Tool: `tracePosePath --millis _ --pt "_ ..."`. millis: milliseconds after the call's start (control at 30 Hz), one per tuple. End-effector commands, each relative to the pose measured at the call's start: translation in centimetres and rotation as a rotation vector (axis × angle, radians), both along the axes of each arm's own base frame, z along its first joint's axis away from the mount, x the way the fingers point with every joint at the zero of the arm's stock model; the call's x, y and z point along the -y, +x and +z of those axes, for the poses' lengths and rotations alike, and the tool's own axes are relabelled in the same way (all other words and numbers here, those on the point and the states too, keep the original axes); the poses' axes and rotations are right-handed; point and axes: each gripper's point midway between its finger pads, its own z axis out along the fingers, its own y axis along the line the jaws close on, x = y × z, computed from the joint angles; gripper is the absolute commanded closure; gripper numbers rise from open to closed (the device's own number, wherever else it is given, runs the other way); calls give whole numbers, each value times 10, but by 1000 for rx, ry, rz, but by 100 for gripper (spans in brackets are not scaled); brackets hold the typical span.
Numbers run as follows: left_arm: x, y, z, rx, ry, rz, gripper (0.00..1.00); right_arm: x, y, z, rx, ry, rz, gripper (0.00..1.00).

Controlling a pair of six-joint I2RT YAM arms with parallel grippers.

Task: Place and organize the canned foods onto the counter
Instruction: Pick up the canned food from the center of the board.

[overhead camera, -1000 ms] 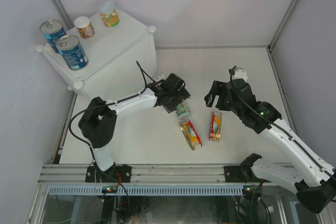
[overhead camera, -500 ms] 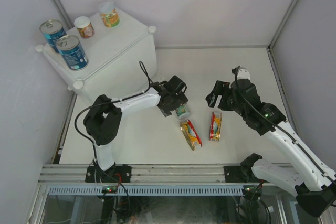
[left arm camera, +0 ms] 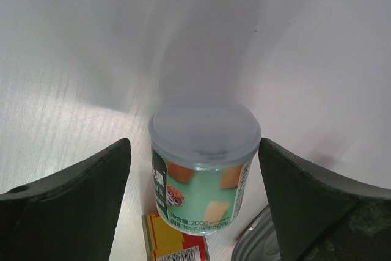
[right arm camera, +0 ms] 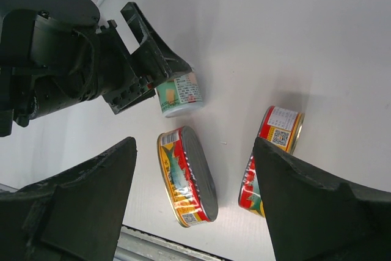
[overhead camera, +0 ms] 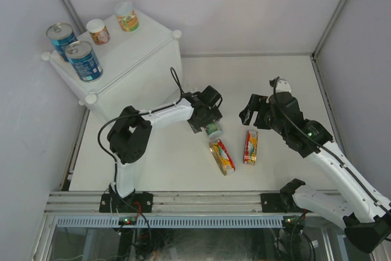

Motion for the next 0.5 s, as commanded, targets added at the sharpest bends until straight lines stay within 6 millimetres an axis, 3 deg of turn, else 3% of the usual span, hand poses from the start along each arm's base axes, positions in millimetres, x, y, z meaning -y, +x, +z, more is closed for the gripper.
tracePosePath --millis 0,467 --pt "7 7 10 33 9 -30 12 0 3 1 15 0 10 24" --pt "7 6 -3 28 30 -42 19 -1 4 -2 6 8 10 24"
